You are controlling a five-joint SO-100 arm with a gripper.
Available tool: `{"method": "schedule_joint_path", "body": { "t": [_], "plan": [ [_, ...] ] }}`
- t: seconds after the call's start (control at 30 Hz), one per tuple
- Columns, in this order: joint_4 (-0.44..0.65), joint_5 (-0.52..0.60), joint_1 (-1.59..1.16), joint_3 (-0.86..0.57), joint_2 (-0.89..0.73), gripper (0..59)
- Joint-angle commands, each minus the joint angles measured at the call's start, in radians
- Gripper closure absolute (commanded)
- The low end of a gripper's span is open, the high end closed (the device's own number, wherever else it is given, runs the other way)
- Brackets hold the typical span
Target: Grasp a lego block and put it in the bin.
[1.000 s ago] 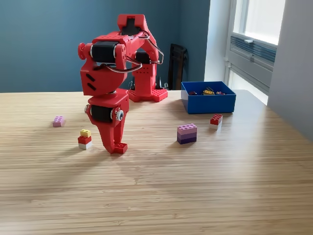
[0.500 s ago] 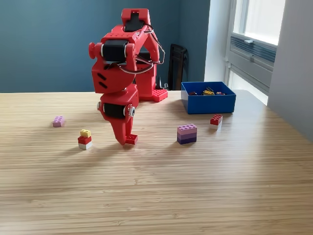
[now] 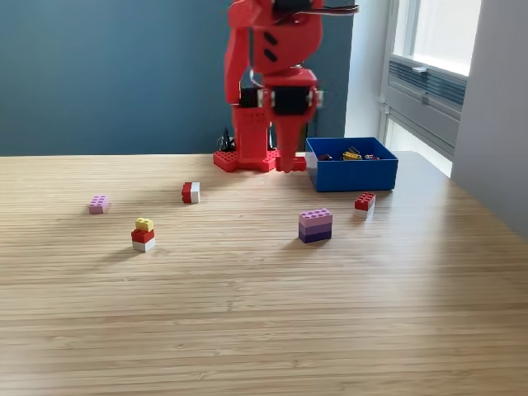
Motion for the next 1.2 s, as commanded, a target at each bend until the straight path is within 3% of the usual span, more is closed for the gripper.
{"method": "schedule_joint_path", "body": {
  "t": [0.03, 0.77, 1.07, 1.13, 1.2],
  "plan": [
    [0.04, 0.037, -0.193, 0.051, 0.152, 58.6],
    [0.043, 0.075, -0.92, 0.129, 0.146, 58.6],
    [0.041, 0.04, -0.942, 0.13, 0.144, 58.6],
    [0.041, 0.025, -0.933, 0.143, 0.144, 56.7],
    [0.041, 0.014, -0.925, 0.158, 0.144, 50.4]
  ]
}}
